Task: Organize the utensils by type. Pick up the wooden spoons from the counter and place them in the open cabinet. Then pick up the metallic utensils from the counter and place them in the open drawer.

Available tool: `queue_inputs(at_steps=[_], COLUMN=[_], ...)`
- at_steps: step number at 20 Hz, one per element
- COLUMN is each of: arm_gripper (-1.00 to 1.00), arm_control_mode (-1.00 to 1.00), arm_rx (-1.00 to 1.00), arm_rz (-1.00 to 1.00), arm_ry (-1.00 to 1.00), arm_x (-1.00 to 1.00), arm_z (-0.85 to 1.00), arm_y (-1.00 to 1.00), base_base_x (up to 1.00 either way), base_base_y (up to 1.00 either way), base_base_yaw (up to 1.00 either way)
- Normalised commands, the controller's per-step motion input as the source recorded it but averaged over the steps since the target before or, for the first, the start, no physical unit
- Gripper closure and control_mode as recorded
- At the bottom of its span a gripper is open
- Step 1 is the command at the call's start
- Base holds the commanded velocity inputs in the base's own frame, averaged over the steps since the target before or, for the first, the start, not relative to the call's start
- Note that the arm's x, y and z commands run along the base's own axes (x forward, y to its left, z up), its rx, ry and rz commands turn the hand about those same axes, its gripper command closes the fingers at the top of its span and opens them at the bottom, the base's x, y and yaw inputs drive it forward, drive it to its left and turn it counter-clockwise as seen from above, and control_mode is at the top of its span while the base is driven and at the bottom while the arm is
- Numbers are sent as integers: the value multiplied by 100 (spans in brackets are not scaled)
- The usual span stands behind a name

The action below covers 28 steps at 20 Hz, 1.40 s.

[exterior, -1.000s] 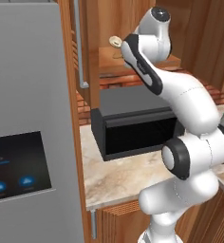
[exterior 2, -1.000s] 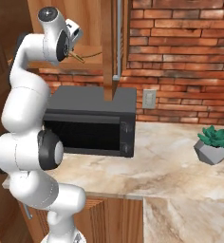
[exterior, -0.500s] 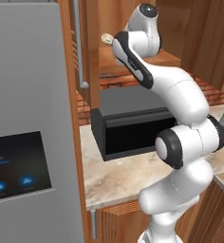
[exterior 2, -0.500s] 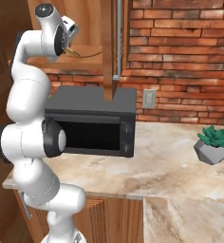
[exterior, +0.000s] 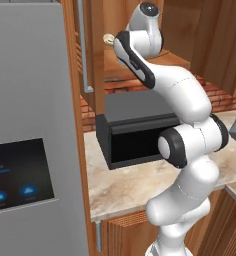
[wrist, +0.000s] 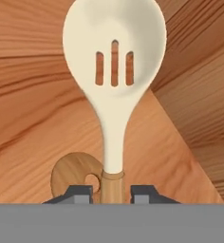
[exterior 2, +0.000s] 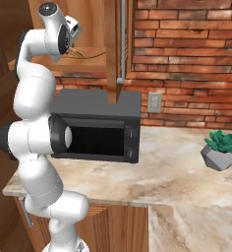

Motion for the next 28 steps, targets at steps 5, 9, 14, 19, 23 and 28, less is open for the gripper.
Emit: queue_inputs(at_steps=[5, 9, 14, 19, 23, 28], arm_gripper=[-100, -100, -100, -100, -100, -100], arm_control_mode=[-100, -100, -100, -100, -100, -100], arm_rx=[0, 0, 0, 0, 0, 7], arm_rz=[0, 0, 1, 3, 1, 0], arm_ry=[-5, -6, -13, -17, -8, 0], arm_x=[0, 0, -11, -64, -72, -49], arm_z=[-1, 0, 0, -1, -7, -1], arm_y=[0, 0, 0, 10, 22, 4], base_base_x=[0, 0, 0, 0, 0, 0], base_base_y=[0, 0, 0, 0, 0, 0], base_base_yaw=[0, 0, 0, 0, 0, 0])
